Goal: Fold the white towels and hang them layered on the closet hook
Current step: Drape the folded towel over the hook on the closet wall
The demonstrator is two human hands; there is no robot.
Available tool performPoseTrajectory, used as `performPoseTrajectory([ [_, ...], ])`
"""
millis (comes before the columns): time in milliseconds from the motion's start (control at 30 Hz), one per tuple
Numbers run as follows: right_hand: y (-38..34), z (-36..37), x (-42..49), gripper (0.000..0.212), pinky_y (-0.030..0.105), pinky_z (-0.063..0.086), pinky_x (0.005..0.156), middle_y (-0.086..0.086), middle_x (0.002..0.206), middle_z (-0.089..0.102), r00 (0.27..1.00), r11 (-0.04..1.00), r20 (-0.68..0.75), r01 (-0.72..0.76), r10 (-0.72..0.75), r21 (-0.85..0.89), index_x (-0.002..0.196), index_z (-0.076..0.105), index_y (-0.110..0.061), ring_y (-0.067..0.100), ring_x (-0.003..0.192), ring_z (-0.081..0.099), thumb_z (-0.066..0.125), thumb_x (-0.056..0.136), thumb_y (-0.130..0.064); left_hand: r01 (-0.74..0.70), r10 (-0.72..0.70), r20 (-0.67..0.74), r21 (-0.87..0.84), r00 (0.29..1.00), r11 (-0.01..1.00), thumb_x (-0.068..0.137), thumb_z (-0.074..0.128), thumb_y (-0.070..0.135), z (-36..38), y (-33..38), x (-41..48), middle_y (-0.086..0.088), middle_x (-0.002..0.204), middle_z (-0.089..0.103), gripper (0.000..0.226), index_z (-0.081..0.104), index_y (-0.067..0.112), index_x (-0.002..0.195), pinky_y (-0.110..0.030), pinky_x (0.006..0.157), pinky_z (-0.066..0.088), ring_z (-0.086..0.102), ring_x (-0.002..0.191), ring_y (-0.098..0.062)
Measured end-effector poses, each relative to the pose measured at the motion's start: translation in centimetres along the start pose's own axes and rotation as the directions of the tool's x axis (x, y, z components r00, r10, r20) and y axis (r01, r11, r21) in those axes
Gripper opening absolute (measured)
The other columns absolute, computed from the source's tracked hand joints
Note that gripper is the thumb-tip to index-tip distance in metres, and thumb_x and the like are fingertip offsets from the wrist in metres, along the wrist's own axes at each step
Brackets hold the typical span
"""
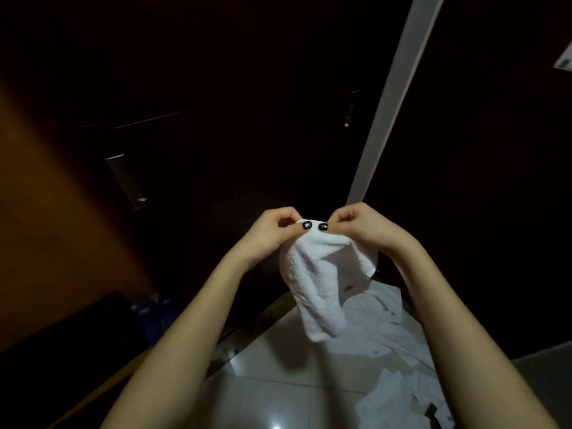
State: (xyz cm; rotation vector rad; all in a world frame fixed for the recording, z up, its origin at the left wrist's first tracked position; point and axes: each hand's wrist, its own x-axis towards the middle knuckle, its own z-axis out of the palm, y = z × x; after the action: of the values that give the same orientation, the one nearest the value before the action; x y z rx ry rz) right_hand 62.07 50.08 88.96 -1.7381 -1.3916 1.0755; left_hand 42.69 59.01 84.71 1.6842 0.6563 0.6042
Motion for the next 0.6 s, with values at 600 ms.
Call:
performPoseTrajectory([
  [600,-13.0,31.8,-5.3,0.015,0.022,0.049,0.062,-0.001,0.077,0.069,0.965,0.915,0.108,0.186,-0.238,0.357,0.082,0.073,-0.019,0.011,0.072,0.065,0.063,0.094,-0.019,0.224,0.091,-0.554,0.473,0.827,0.852,0.088,0.066,0.037,-23.4,-2.0,-32.9,0.012,0.087,0.044,0.018,0.055,0.033,0.074,-0.030,0.065,0.041,0.048,0.076,-0.004],
])
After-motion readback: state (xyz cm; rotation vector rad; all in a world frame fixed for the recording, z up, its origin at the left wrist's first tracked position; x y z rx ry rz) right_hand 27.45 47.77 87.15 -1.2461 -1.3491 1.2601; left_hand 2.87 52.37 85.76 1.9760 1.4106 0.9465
